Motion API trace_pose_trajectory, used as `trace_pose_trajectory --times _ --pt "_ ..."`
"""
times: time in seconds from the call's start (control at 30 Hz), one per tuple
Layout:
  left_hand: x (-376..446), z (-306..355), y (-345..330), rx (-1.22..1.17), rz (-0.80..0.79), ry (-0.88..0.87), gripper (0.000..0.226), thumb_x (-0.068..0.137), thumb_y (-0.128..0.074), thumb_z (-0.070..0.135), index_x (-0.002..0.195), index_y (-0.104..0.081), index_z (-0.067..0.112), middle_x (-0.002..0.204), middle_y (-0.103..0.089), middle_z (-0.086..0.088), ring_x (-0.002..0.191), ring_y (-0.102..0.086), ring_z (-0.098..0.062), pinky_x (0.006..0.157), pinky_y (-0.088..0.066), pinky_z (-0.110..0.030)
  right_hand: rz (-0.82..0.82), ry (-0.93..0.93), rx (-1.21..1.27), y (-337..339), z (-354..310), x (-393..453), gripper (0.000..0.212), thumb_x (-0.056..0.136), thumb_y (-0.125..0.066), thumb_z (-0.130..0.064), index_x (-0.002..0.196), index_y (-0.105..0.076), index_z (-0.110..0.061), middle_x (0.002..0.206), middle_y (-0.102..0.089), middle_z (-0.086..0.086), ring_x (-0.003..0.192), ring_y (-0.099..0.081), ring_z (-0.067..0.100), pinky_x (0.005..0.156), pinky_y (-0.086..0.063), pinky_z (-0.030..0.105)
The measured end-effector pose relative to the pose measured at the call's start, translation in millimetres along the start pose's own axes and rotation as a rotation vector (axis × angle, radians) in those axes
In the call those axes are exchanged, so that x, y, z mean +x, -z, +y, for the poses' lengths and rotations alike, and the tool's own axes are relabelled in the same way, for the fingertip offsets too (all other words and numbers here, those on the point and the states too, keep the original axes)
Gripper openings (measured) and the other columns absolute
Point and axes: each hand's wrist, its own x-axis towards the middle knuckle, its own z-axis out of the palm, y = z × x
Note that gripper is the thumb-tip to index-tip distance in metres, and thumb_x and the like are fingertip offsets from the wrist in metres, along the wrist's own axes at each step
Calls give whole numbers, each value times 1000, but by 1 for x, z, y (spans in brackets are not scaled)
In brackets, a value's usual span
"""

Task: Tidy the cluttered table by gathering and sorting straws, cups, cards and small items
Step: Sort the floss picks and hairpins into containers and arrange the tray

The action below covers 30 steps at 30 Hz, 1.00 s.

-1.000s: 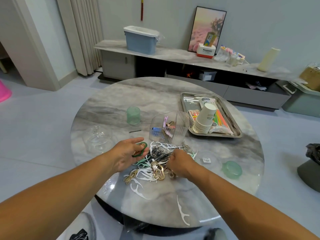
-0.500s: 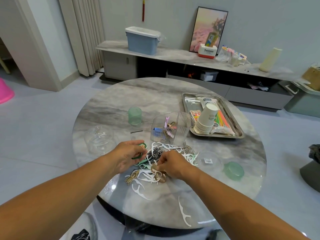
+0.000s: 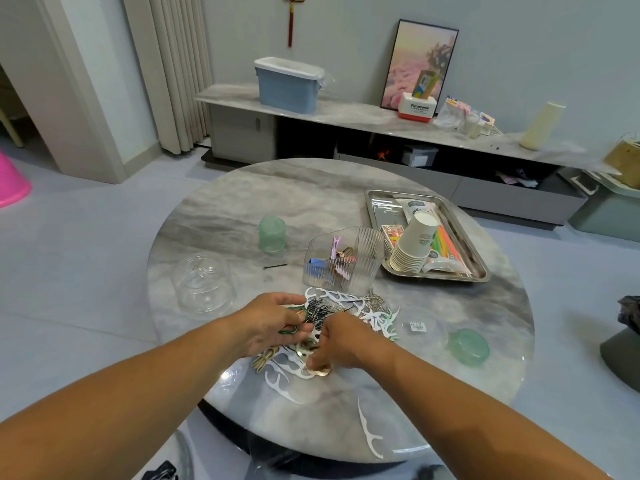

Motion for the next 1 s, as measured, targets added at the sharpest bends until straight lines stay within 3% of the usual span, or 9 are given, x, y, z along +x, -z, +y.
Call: trace_pose_trajectory --times 0.07,0.17,0.3,0.37,0.5,0.7,0.83,1.0 --pt "-1 -1 -1 -11 11 -2 36 95 -56 -14 124 -61 6 118 -66 -25 91 -73 -30 68 -62 -34 5 7 91 6 2 0 31 78 -87 -33 77 -60 -17 79 -64 3 75 -56 19 66 -45 28" --pt "0 4 -2 -69 56 -24 33 95 -56 -13 122 -61 6 107 -66 -21 88 -71 -27 65 -62 -32 27 -9 379 19 12 -1 42 76 -89 -31 63 -50 -22 55 -52 -7 52 -45 10 48 -36 22" --pt "0 9 0 -119 115 -26 32 98 -50 -13 123 -59 5 112 -65 -23 92 -69 -28 73 -60 -35 21 -71 627 35 26 -1 40 81 -85 -38 71 -51 -19 59 -55 -1 40 -35 8 38 -28 18" --pt "-1 9 -2 -131 110 -21 32 98 -50 -13 123 -59 4 116 -65 -24 95 -68 -29 76 -59 -37 -15 -103 710 40 30 0 35 89 -77 -40 77 -53 -18 69 -56 5 43 -33 9 38 -24 19" --pt "-5 7 -9 -137 69 -16 30 97 -53 -11 123 -59 4 110 -67 -23 92 -69 -28 79 -60 -37 -81 -97 863 45 34 0 26 102 -60 -32 83 -53 -15 67 -51 1 46 -30 8 40 -19 20" --pt "-7 9 -18 -208 70 -54 22 100 -60 6 122 -61 5 101 -70 -19 91 -70 -27 85 -60 -39 -132 12 942 51 35 -7 23 104 -57 -24 84 -52 -13 62 -54 0 48 -31 8 41 -20 19" --pt "-7 18 -22 -334 82 -150 24 103 -57 15 123 -62 3 104 -73 -19 89 -73 -27 81 -61 -37 33 126 1054 61 30 -6 21 102 -59 -19 84 -52 -12 57 -51 -4 46 -31 8 39 -24 19" --pt "-10 41 -34 -561 -119 -216 67 104 -36 57 140 -48 2 128 -65 -23 113 -67 -32 99 -54 -44 272 149 1080 74 14 0 22 98 -66 -19 82 -53 -11 61 -51 2 46 -33 10 40 -28 23"
